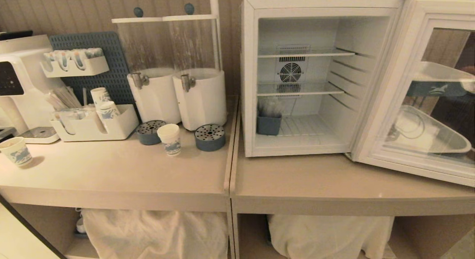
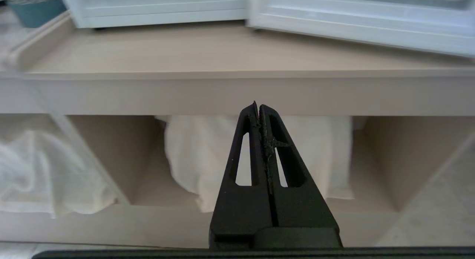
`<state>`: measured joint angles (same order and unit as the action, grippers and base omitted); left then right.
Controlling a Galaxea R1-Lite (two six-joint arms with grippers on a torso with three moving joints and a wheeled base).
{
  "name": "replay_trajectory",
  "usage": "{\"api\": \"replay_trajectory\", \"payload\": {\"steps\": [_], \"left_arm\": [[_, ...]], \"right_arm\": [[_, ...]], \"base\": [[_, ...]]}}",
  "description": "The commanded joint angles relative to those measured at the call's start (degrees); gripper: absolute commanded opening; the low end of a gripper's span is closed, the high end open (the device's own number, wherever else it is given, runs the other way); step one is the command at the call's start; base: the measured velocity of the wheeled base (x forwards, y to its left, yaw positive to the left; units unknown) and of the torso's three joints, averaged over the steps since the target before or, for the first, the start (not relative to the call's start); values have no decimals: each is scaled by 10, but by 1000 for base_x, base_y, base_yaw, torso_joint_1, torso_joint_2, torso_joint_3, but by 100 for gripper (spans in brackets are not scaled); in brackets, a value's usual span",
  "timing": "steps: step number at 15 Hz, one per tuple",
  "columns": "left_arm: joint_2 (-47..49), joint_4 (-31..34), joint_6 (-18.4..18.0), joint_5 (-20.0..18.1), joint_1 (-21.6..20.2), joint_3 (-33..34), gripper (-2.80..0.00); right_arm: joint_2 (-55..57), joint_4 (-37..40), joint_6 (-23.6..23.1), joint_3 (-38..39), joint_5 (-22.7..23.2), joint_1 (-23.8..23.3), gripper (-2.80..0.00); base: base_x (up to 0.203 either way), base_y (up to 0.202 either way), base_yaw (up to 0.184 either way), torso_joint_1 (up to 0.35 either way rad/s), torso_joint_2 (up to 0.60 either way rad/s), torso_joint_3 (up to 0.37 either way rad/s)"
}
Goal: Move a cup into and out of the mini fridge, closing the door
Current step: Close the freezer door
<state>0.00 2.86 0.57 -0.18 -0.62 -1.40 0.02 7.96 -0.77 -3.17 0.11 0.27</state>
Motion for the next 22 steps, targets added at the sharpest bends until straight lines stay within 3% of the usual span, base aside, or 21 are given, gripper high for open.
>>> {"api": "replay_trajectory", "payload": {"steps": [1, 22], "left_arm": [[1, 0, 0, 0, 0, 0, -280], [1, 0, 1, 0, 0, 0, -280]], "right_arm": [[0, 0, 0, 0, 1, 1, -280], [0, 0, 1, 0, 0, 0, -280]], "base": [[0, -188, -9, -1, -3, 4], [0, -191, -7, 4, 3, 2]]}}
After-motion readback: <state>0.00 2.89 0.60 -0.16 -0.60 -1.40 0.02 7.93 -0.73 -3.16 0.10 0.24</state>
